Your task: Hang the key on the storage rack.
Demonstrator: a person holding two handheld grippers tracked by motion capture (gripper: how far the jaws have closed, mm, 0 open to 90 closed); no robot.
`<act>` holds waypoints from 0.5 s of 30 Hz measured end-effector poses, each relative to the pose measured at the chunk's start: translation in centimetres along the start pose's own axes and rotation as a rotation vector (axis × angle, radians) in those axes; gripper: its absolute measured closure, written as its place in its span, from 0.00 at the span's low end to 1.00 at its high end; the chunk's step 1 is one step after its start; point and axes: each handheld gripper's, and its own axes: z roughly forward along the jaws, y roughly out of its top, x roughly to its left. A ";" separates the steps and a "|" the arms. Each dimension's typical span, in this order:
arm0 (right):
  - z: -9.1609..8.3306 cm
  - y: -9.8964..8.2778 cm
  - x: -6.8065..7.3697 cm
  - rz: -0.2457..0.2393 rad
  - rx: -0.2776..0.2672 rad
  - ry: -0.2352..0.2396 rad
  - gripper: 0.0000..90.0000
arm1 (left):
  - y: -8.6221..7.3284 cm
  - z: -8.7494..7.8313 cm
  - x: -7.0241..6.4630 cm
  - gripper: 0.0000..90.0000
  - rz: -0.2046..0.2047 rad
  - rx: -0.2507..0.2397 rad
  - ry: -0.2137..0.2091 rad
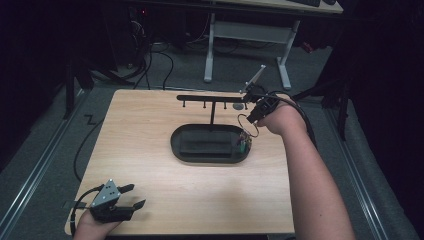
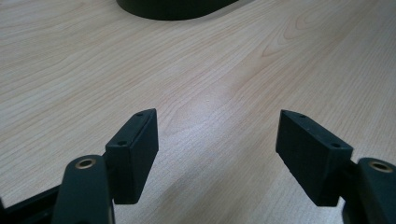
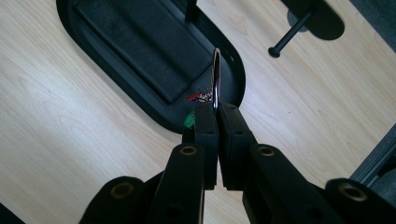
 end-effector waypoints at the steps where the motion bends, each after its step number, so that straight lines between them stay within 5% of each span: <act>1: -0.1 0.1 0.0 0.006 -0.002 -0.001 0.98 | 0.0 0.0 0.0 0.34 0.001 0.000 -0.001; 15: 0.3 0.5 -2.1 0.053 -0.032 -0.003 0.98 | 0.1 0.4 -0.1 0.34 0.004 0.011 -0.009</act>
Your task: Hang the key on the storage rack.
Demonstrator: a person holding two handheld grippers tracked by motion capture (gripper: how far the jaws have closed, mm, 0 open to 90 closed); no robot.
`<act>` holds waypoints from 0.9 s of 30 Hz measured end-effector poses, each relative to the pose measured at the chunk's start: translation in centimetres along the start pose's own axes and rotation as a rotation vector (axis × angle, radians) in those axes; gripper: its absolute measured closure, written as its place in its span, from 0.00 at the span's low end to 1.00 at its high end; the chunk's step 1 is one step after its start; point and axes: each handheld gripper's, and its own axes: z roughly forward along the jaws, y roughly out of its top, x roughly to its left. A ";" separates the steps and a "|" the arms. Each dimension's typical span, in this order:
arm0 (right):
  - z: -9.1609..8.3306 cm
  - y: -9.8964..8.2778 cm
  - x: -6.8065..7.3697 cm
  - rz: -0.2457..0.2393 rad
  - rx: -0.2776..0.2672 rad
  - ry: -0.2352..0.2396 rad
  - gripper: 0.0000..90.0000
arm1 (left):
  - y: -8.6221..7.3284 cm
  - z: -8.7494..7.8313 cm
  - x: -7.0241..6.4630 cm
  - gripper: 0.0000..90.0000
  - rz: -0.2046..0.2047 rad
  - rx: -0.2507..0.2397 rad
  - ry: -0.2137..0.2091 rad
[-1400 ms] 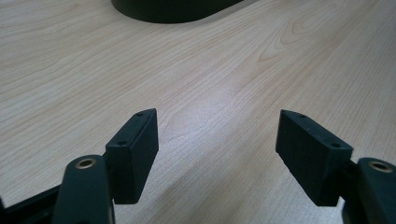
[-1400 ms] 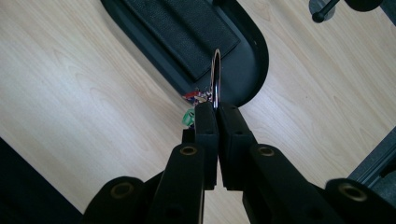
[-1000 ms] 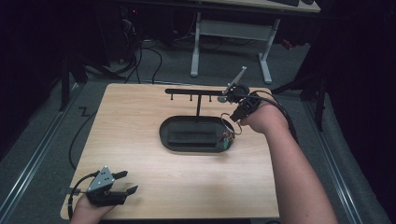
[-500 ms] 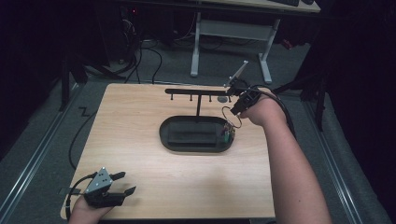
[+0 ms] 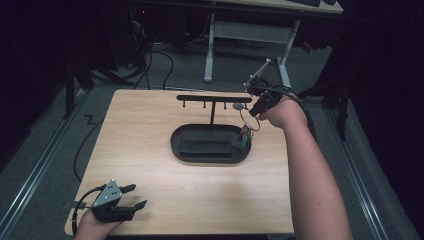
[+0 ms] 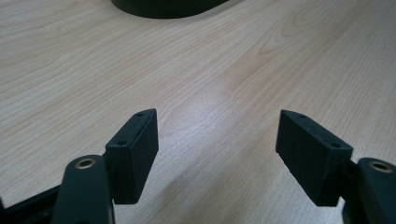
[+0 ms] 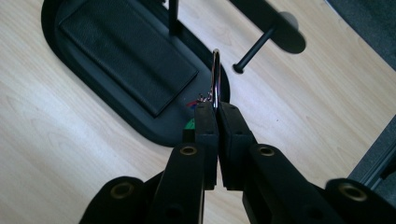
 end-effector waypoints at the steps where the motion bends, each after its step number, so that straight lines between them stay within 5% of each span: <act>1: 0.1 0.0 -0.2 0.000 -0.005 0.000 0.98 | 0.0 0.0 0.0 0.34 0.001 0.003 -0.001; 9: 1.4 0.4 -1.7 0.030 -0.006 0.009 0.98 | -0.1 0.0 -0.2 0.34 0.003 0.006 0.002; 27: 3.0 1.0 -2.8 0.084 -0.021 0.012 0.97 | -0.2 0.1 -0.2 0.34 0.011 0.021 -0.007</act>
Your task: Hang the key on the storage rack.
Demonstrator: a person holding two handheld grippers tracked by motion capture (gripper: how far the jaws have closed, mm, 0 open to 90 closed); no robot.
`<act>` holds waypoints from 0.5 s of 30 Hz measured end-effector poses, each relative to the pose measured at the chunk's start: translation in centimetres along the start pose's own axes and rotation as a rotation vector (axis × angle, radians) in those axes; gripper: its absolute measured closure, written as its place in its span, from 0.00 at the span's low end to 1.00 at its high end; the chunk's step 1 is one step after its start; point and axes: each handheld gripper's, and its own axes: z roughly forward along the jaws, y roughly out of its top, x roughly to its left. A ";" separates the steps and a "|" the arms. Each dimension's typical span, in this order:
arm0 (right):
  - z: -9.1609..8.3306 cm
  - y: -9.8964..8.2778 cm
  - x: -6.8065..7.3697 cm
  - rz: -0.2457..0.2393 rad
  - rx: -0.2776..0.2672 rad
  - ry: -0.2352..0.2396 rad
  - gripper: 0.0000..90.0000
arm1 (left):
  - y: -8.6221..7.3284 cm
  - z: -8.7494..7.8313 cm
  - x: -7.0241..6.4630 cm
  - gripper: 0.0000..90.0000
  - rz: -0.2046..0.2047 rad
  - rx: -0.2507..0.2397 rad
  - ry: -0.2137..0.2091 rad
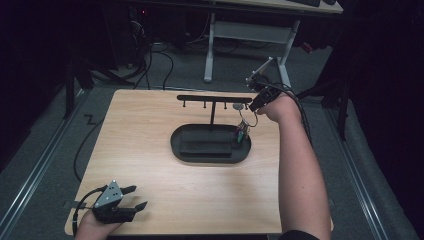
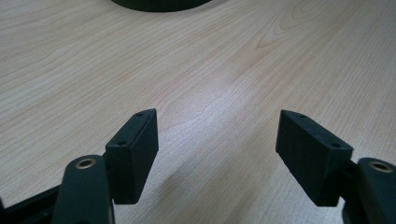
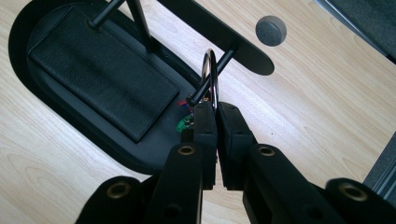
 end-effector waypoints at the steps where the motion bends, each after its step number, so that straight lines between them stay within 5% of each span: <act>1: 0.0 0.1 0.0 -0.003 0.002 -0.005 0.97 | 0.0 0.0 0.0 0.34 0.000 -0.003 0.002; 15: -0.8 -0.3 0.8 0.004 -0.058 -0.045 0.77 | 0.0 0.2 0.0 0.33 0.004 -0.003 -0.001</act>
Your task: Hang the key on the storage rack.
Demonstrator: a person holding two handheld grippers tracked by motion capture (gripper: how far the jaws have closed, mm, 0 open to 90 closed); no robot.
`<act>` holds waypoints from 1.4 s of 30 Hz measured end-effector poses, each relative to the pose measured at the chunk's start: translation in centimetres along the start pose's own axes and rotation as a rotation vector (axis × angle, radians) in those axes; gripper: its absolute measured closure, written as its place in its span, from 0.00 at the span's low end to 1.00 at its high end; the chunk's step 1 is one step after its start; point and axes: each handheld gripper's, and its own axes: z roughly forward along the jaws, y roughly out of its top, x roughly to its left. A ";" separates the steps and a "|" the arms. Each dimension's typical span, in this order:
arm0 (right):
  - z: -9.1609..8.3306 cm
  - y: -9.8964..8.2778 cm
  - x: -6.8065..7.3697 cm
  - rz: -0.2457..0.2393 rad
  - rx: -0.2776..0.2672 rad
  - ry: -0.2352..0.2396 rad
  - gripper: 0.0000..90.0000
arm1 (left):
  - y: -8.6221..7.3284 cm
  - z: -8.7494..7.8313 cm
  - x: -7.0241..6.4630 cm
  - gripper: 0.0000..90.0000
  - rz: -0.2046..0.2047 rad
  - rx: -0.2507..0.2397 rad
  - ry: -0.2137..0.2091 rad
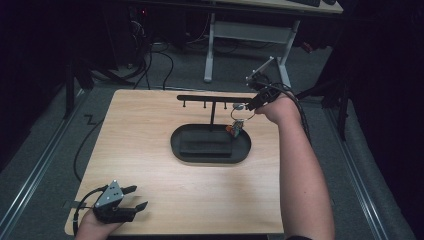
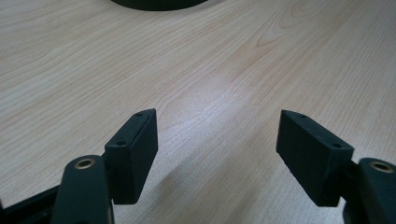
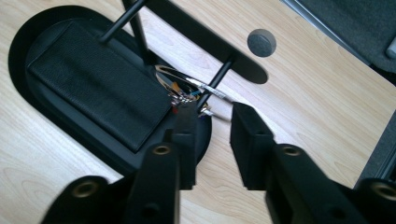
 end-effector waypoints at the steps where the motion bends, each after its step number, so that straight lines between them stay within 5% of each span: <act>1: -0.1 -0.2 0.2 0.001 -0.003 0.000 0.72 | 0.0 0.0 0.0 0.33 -0.001 -0.001 -0.001; 10: -0.4 -2.2 1.6 0.046 -0.067 0.000 0.42 | 0.2 0.0 -0.1 0.31 0.003 -0.017 -0.004; 15: -0.9 -3.8 2.4 0.035 -0.113 -0.013 0.35 | 0.3 0.3 -0.2 0.32 0.009 -0.012 -0.011; 18: -1.2 -4.7 2.8 0.033 -0.139 -0.037 0.34 | 0.3 0.5 -0.4 0.31 0.014 -0.009 -0.016; 30: -0.8 -8.5 3.2 0.098 -0.242 0.002 0.24 | 0.4 0.8 -0.5 0.31 0.025 -0.001 -0.017; 42: 0.4 -12.4 4.9 0.097 -0.315 -0.002 0.22 | 0.4 0.8 -0.6 0.31 0.024 0.004 -0.016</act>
